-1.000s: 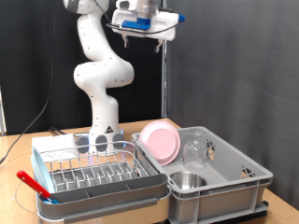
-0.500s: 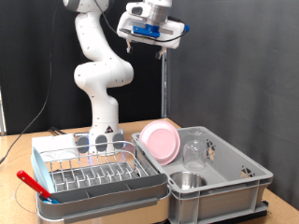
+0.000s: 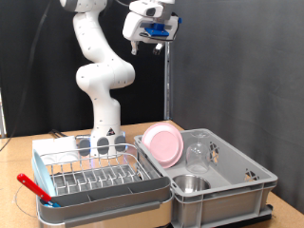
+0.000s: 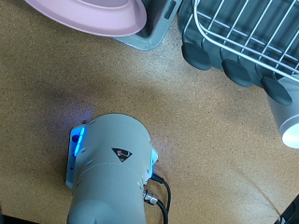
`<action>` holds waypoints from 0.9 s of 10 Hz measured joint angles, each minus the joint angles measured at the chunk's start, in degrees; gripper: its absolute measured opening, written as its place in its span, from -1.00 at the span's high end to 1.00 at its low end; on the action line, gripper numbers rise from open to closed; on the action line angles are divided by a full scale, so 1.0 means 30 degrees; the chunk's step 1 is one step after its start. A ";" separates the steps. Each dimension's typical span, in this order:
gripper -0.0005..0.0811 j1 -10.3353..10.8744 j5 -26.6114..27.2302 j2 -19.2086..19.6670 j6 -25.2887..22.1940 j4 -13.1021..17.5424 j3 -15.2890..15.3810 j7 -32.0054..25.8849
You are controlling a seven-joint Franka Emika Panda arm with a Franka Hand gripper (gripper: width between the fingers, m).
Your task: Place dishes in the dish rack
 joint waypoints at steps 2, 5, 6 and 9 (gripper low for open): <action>-1.00 0.0017 0.0302 -0.0037 -0.0001 -0.0073 -0.0006 -0.0098; -1.00 0.1277 0.0109 -0.0097 -0.0080 -0.0247 -0.0068 -0.5564; -1.00 0.1641 -0.0282 -0.0088 -0.0121 -0.0247 -0.0091 -0.7581; -1.00 0.1848 -0.0197 -0.0045 -0.0119 -0.0261 -0.0284 -0.9633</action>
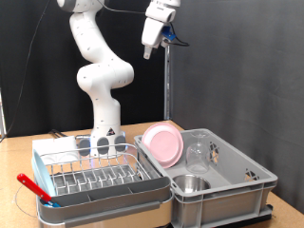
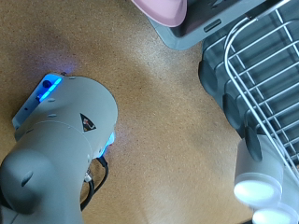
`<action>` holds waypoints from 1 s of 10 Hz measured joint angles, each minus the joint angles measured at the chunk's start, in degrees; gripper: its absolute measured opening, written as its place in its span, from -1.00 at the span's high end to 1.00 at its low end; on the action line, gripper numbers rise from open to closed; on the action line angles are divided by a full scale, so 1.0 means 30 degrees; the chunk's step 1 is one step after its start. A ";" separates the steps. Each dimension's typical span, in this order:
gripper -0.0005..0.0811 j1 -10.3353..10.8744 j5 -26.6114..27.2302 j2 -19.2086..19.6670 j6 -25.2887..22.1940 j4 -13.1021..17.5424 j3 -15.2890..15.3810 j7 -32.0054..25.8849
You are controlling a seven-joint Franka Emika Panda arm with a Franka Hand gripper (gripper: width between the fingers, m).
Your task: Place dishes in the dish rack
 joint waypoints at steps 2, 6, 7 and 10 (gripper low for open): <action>-1.00 0.0667 0.0541 -0.0045 0.0365 -0.0167 -0.0792 -0.4047; -1.00 0.1407 0.0829 -0.0627 0.1844 -0.1064 -0.1298 -0.7856; -1.00 0.1744 0.1897 -0.0637 0.2028 -0.1045 -0.1851 -0.9475; -1.00 0.3544 0.3918 -0.0545 0.3011 -0.0949 -0.2853 -1.4154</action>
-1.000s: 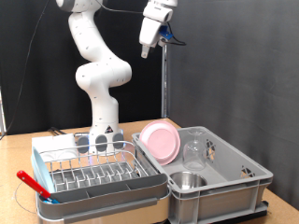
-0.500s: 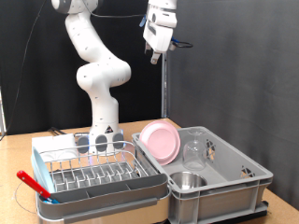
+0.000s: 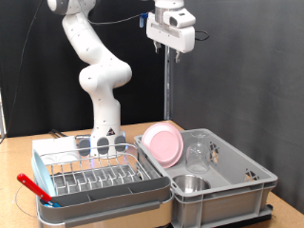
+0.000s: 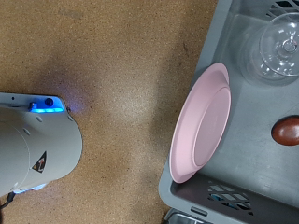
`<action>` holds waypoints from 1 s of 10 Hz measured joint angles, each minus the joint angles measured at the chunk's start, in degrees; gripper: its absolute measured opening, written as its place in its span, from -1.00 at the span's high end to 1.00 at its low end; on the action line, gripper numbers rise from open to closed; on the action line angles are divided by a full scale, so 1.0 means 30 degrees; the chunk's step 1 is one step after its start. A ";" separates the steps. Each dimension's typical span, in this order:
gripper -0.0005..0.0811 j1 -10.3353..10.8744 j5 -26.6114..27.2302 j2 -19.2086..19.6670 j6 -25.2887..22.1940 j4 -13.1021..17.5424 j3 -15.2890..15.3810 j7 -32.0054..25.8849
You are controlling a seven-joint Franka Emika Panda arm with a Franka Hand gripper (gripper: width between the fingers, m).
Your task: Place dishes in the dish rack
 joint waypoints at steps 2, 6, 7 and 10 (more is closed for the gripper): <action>-1.00 -0.0251 0.0006 0.0002 -0.0504 -0.0006 -0.0032 0.0914; -1.00 -0.0959 -0.0691 -0.0951 0.2616 -0.1538 0.0323 0.2215; -1.00 -0.1084 -0.0931 -0.1259 0.2955 -0.2021 0.0463 0.2368; -1.00 -0.1258 -0.1602 -0.1979 0.3359 -0.3326 0.0914 0.2632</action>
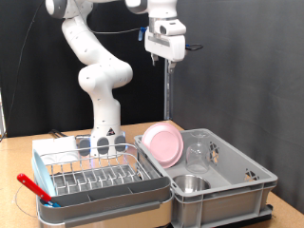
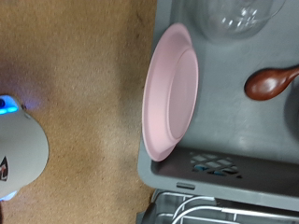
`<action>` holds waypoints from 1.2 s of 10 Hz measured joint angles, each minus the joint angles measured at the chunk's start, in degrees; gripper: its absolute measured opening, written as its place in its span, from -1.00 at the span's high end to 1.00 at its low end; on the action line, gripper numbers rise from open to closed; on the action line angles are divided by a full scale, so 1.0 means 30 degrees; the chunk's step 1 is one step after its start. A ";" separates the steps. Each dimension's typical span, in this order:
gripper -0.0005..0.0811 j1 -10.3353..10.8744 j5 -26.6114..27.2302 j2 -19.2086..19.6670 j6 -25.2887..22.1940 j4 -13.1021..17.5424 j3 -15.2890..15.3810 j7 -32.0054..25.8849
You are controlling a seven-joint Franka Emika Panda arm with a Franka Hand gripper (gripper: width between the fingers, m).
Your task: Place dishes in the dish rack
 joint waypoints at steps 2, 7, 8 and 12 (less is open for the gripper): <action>-1.00 -0.0055 -0.0391 -0.0242 -0.0014 -0.0793 0.0377 0.0175; -1.00 -0.0060 -0.0794 -0.1116 0.3908 -0.2635 0.0715 0.0206; -1.00 -0.0098 -0.1510 -0.1514 0.5997 -0.3907 0.0907 0.0206; -1.00 -0.0385 -0.2281 -0.0299 0.6724 -0.5755 0.1592 0.1465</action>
